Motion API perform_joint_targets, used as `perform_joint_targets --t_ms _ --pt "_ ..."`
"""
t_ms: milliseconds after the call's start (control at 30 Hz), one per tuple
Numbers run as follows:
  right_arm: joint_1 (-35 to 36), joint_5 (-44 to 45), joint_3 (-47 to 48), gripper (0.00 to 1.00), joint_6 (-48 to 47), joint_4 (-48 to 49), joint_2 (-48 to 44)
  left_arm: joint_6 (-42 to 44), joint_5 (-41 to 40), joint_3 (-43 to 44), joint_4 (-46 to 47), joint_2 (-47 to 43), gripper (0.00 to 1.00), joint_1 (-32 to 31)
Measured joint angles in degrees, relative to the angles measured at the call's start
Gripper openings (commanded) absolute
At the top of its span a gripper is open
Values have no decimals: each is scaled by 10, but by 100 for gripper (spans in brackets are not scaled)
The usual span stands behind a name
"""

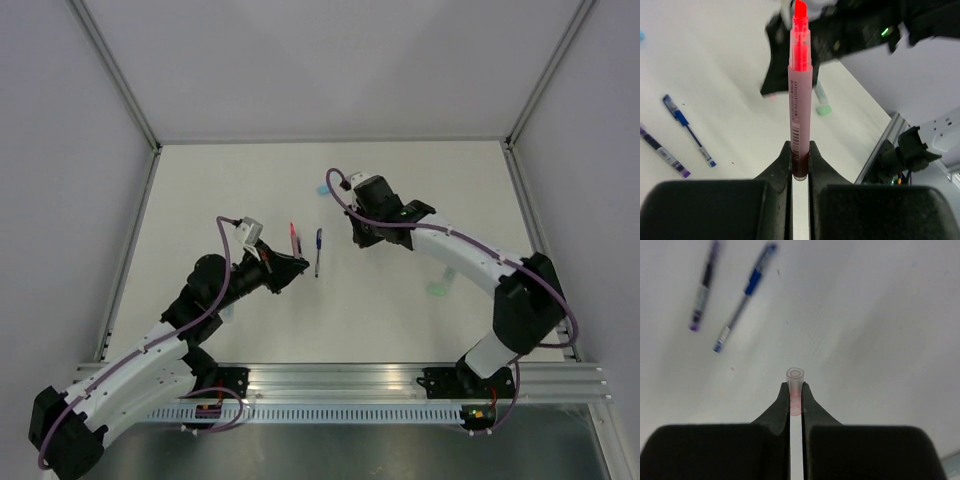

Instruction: Insert the pens into the pen caps

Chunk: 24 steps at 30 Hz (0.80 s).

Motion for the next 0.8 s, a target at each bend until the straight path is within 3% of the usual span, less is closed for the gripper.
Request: perform_joint_targets --t_ms 167,367,533,800 --pt "-3 -16 3 0 71 106 -166 0 88 0 52 77 2 0" --pt "3 -86 -65 0 136 288 -322 -10 195 0 125 135 2 0" --pt "15 -123 -132 0 175 382 -352 -20 239 0 166 149 2 0" --pt "63 -144 -160 0 205 433 -352 -27 260 0 190 154 2 0"
